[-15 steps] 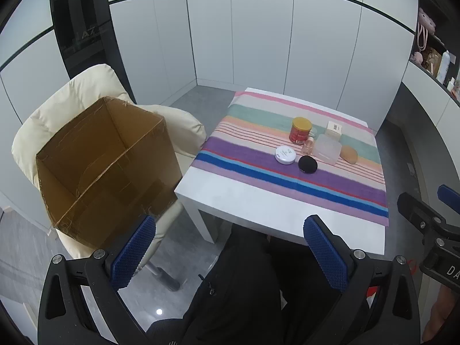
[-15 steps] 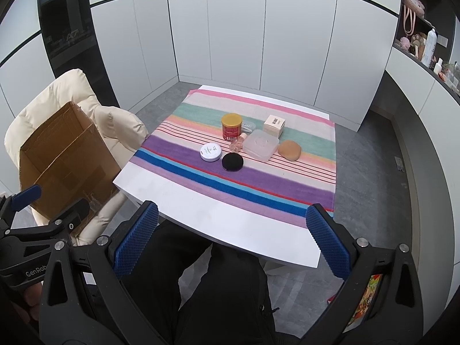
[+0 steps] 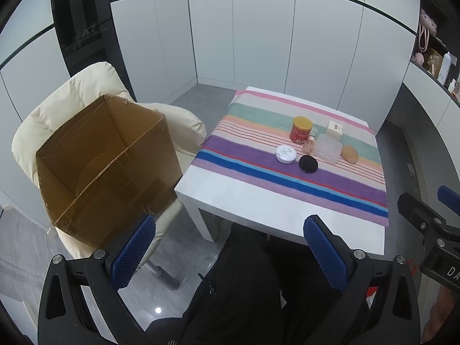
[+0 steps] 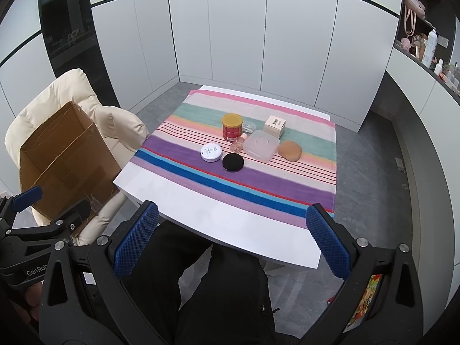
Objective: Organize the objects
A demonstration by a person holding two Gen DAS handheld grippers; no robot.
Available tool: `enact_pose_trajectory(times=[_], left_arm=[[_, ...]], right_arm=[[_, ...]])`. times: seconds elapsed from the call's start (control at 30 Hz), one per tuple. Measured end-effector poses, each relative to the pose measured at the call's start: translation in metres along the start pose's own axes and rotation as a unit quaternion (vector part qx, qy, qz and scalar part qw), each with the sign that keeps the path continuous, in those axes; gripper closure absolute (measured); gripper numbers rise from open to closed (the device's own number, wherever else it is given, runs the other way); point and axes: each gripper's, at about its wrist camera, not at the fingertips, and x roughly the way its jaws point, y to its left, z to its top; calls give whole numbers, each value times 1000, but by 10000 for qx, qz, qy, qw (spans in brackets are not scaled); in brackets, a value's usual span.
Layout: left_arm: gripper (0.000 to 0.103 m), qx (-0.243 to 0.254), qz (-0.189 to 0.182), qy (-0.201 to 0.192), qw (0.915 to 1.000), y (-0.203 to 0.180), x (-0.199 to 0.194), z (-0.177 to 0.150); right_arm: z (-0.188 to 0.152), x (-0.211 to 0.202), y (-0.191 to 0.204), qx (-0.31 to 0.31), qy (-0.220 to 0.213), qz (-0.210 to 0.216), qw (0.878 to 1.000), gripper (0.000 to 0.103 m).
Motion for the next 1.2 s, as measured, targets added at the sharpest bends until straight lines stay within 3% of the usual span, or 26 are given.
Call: enact_pose_trajectory(times=[1.2], left_arm=[[0,-17,19,73,10000,3,5,0]], right_arm=[[-2,1,2,-19,9,12,10000,0]])
